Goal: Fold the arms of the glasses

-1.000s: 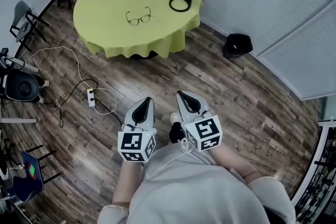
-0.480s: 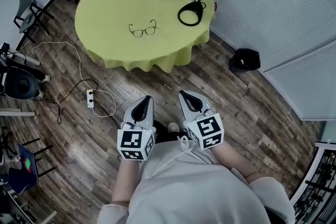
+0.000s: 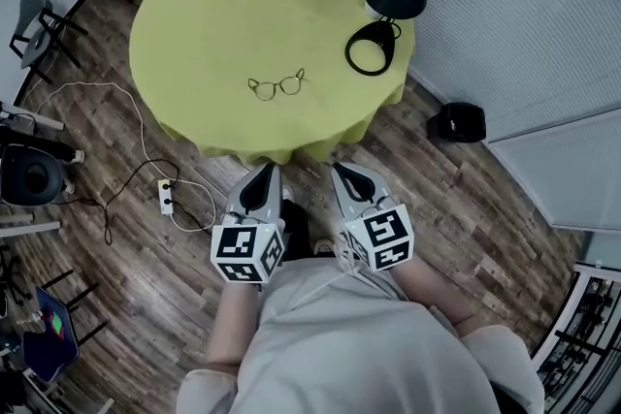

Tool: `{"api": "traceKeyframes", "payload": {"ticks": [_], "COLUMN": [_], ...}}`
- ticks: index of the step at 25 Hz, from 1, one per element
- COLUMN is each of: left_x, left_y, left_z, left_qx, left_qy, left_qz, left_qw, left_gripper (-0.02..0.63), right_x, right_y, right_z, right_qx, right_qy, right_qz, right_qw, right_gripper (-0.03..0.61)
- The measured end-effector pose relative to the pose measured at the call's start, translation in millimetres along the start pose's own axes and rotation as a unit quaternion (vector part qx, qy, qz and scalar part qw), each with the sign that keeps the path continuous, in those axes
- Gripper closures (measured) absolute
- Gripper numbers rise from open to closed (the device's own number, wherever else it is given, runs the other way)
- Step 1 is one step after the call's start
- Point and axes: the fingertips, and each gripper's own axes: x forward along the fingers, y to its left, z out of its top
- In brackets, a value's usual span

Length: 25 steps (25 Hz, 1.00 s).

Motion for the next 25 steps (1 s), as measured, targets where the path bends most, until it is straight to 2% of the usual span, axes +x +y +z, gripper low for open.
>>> {"api": "traceKeyframes", "payload": {"ticks": [3,6,13,19,25], "left_x": [32.3,57.7,104.6,125.9,147.8], "left_y": [32.4,61.7,108.4,144.0,159.7], "left_z": [30.6,51.7,87.1,98.1,92.4], "left_qx": [0.024,0.025,0.041,0.041,0.027], "left_qy": [-0.003,0.001,0.008,0.013,0.022], "left_qz": [-0.006,-0.018,-0.033,-0.014,0.018], "left_qw": [0.9997,0.9995,0.9986,0.9990,0.9992], "left_gripper": [0.607,0.607,0.607,0.607,0.606], "right_x": [41.0,72.8,137.4,176.1,202.9], "right_y": [-7.8,-16.0,-47.7,-72.2,-101.1], "right_z": [28.2,51.6,81.2,81.4,67.6], "right_qx": [-0.003,-0.001,0.011,-0.014,-0.042], "right_qy": [-0.001,-0.002,0.012,0.047,0.102], "right_qz": [-0.008,-0.024,-0.060,-0.055,-0.021], "right_qw": [1.000,1.000,0.998,0.997,0.994], "right_gripper": [0.578,0.580,0.578,0.578,0.578]}}
